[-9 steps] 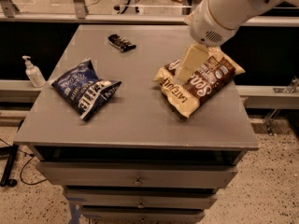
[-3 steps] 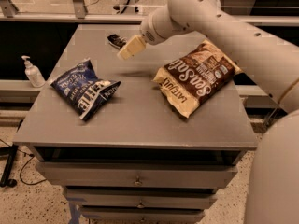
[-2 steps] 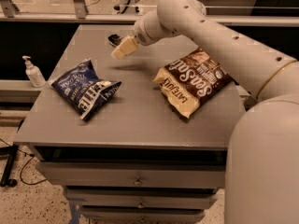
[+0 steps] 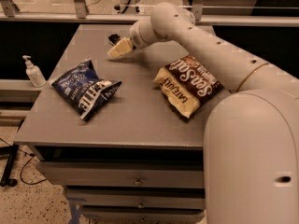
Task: Move rxbar chocolate near blue chip bag
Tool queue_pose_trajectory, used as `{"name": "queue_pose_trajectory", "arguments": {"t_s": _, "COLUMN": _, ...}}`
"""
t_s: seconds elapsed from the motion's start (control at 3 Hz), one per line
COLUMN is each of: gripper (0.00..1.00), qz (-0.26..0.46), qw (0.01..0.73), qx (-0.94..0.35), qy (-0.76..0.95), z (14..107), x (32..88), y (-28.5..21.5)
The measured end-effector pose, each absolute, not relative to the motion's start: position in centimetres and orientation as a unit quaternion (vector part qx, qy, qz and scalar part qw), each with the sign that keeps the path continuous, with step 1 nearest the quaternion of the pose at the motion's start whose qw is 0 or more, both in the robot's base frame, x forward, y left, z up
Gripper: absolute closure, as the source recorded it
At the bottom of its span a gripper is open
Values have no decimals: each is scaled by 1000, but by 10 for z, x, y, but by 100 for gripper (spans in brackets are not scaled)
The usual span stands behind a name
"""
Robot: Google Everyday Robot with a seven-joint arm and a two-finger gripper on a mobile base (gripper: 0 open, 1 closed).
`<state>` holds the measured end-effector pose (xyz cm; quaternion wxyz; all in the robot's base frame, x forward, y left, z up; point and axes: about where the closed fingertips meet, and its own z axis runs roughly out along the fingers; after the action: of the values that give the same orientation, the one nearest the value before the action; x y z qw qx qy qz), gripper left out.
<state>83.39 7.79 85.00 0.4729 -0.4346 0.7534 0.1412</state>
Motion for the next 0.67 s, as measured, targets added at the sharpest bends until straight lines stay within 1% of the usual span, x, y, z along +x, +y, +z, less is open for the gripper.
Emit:
{"name": "queue_pose_trajectory", "arguments": {"t_s": 0.33, "gripper": 18, "qz": 155, "qw": 469, "qx": -401, "qy": 771, "z": 840, "x": 844, "y": 69}}
{"name": "queue_pose_trajectory", "arguments": {"t_s": 0.67, "gripper": 41, "qz": 172, "qw": 470, "qx": -377, "qy": 779, "z": 839, "x": 851, "y": 65}}
